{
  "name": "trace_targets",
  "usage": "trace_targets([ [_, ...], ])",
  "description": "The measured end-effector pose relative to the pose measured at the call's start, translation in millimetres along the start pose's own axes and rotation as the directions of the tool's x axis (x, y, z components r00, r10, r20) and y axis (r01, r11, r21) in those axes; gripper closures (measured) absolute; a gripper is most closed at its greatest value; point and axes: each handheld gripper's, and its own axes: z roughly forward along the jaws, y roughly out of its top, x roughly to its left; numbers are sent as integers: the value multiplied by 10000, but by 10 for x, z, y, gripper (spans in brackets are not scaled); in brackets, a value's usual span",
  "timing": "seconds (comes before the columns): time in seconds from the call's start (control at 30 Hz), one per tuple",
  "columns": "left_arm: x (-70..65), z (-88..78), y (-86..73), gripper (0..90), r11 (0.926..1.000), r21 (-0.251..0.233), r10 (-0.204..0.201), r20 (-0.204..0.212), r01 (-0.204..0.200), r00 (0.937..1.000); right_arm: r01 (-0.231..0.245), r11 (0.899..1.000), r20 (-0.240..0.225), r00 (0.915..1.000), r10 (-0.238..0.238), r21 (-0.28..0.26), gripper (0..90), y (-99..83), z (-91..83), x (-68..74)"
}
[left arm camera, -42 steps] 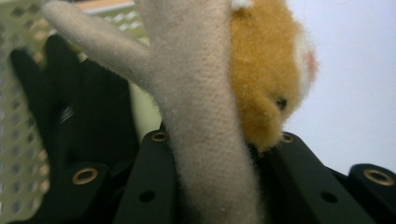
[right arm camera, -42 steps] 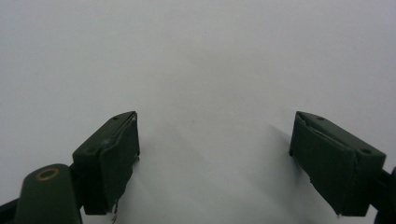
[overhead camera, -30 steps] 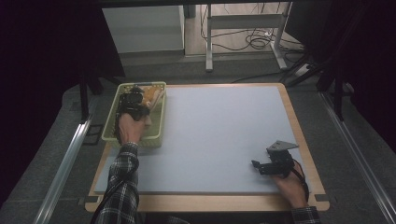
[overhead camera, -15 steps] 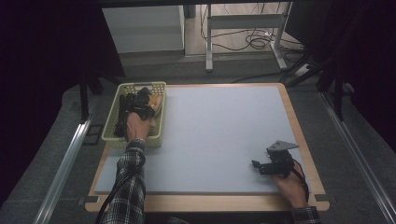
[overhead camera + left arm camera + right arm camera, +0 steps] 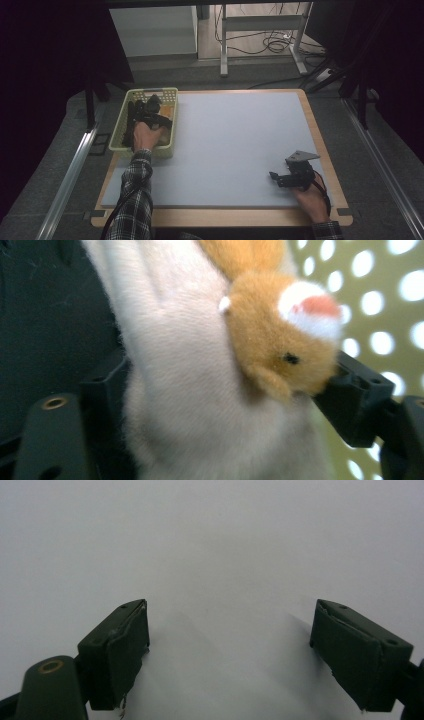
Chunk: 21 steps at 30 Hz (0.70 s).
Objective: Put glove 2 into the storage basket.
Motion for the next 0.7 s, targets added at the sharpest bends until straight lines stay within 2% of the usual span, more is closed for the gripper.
trace_targets([
  [0.23, 39, -151, -12, 126, 9989, -467, 28, 522, -4, 9986, 7, 10000, 8, 10000, -7, 0, 155, 0, 0, 1],
  [0.43, 103, -264, -45, 81, 9971, -759, 71, 675, -20, 9977, 13, 10000, 12, 10000, -13, 1, 155, 0, 0, 1],
  [0.7, 162, -427, -108, 45, 9889, -1472, 328, 823, -204, 9961, 32, 10000, 20, 10000, -32, 3, 155, -1, 0, 1],
])
